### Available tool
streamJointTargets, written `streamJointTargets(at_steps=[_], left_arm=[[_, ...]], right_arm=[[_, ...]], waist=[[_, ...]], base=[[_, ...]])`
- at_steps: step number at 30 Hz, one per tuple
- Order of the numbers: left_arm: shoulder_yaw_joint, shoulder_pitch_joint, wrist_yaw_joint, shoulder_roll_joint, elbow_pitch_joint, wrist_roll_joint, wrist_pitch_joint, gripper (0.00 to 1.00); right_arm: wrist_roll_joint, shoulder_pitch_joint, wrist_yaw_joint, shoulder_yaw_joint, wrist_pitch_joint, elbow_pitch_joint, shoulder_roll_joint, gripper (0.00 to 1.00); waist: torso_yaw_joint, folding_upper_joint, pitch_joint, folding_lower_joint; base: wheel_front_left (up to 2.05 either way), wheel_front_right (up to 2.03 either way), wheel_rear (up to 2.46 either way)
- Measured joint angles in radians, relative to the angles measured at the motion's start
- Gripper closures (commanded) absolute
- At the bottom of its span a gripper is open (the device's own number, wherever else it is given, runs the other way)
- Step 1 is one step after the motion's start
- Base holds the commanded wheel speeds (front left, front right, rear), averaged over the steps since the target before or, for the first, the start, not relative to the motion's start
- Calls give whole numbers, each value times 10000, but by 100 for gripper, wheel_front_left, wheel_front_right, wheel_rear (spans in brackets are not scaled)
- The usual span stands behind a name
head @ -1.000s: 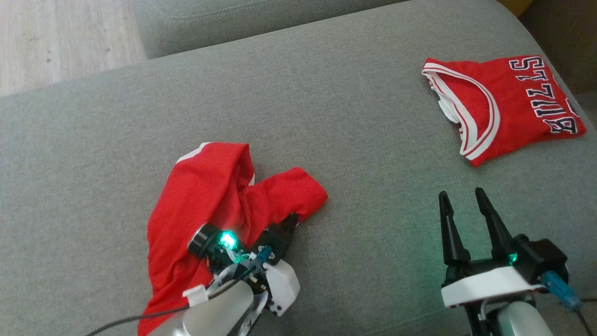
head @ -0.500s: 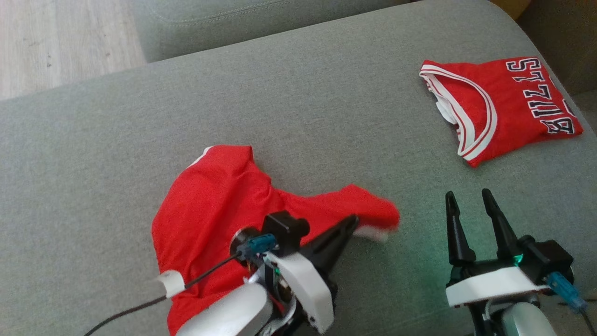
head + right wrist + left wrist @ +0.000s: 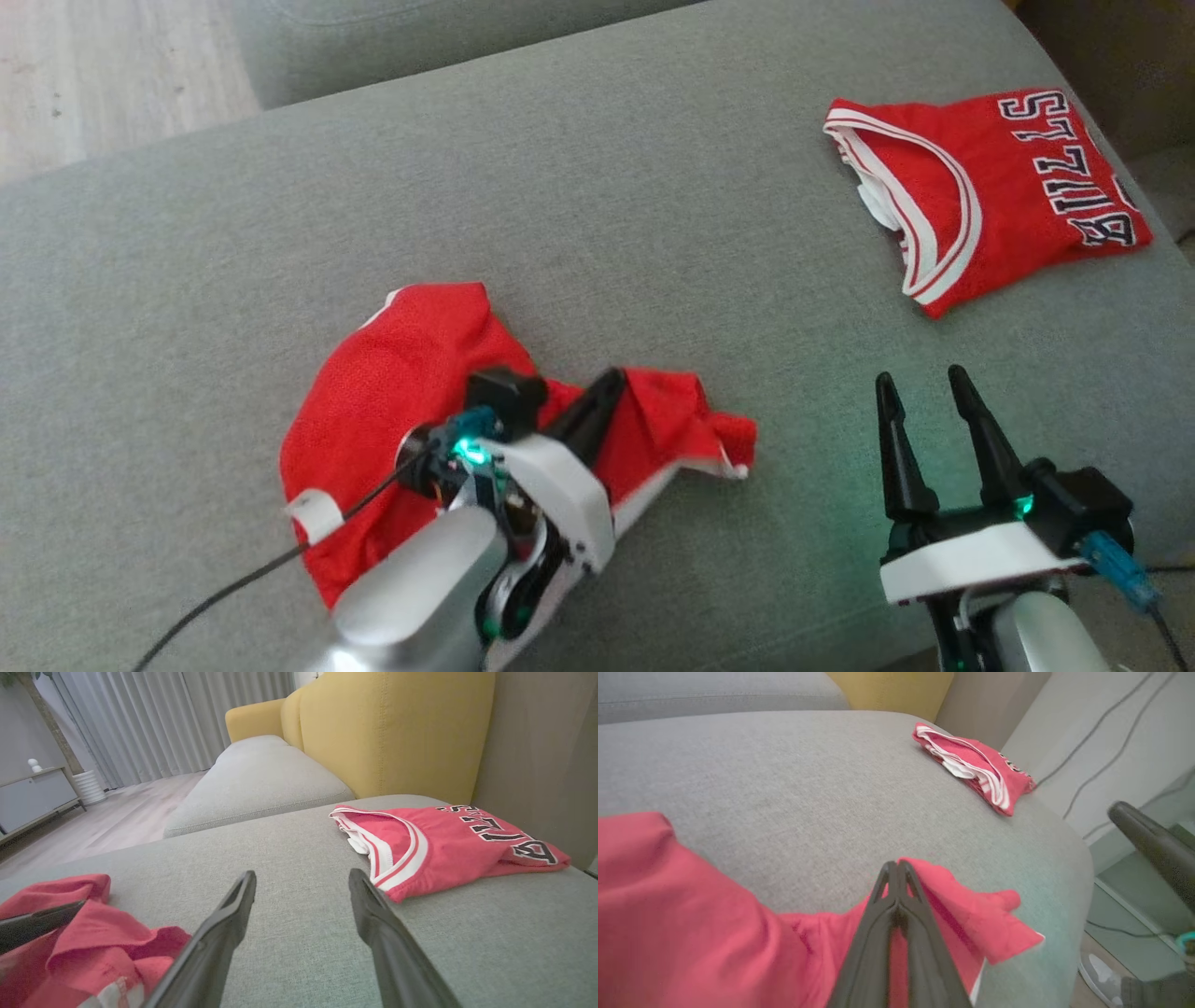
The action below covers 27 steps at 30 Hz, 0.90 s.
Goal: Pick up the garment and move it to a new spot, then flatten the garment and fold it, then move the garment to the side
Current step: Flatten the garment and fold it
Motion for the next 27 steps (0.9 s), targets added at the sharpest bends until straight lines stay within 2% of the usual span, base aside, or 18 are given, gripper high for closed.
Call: streamJointTargets(at_steps=[1, 2, 3, 4, 5, 8, 13, 16, 21, 24, 27], left_arm=[[150, -102, 117, -199, 330, 0, -198, 92], [213, -209, 182, -343, 602, 0, -366, 72], [236, -321, 184, -458, 857, 0, -500, 51], [334, -403, 173, -566, 1049, -58, -600, 12], [458, -467, 157, -690, 1225, -236, -692, 0], [433, -703, -36, -869, 1636, -483, -830, 0], [58, -1044, -8, -1024, 2380, -566, -1143, 0], [29, -1179, 293, -1024, 2514, -631, -1678, 0], [-58, -1332, 410, -1028, 2322, -627, -2481, 0], [119, -1291, 663, -966, 1732, -414, -2963, 0], [593, -888, 1168, -548, 629, 54, -3154, 0]], right_arm=[[0, -19, 0, -4, 0, 4, 0, 0], [0, -19, 0, -2, 0, 15, 0, 0], [0, -19, 0, 2, 0, 40, 0, 0], [0, -16, 0, 0, 0, 54, 0, 0], [0, -16, 0, -2, 0, 69, 0, 0], [0, -18, 0, 10, 0, 132, 0, 0], [0, -19, 0, 109, 0, 240, 0, 0], [-2, -19, 0, 171, 0, 240, 0, 0], [-144, -15, 0, -10, 0, 111, 2, 0], [-222, -7, 0, -347, 0, -201, 0, 0], [-391, 35, 0, -683, 0, -552, 0, 0]], waist=[[-35, 0, 24, 0], [-64, 0, 42, 0], [-90, 0, 57, 0], [-107, 0, 73, 0], [-119, 0, 84, 0], [-139, 0, 79, 0], [-159, 0, 5, 0], [-134, 0, -43, 0], [60, 0, -168, 0], [293, 0, -322, 0], [607, 0, -525, 0]], base=[[0, 0, 0], [0, 0, 0], [0, 0, 0], [0, 0, 0], [0, 0, 0], [0, 0, 0], [0, 0, 0], [0, 0, 0], [0, 0, 0], [0, 0, 0], [0, 0, 0]])
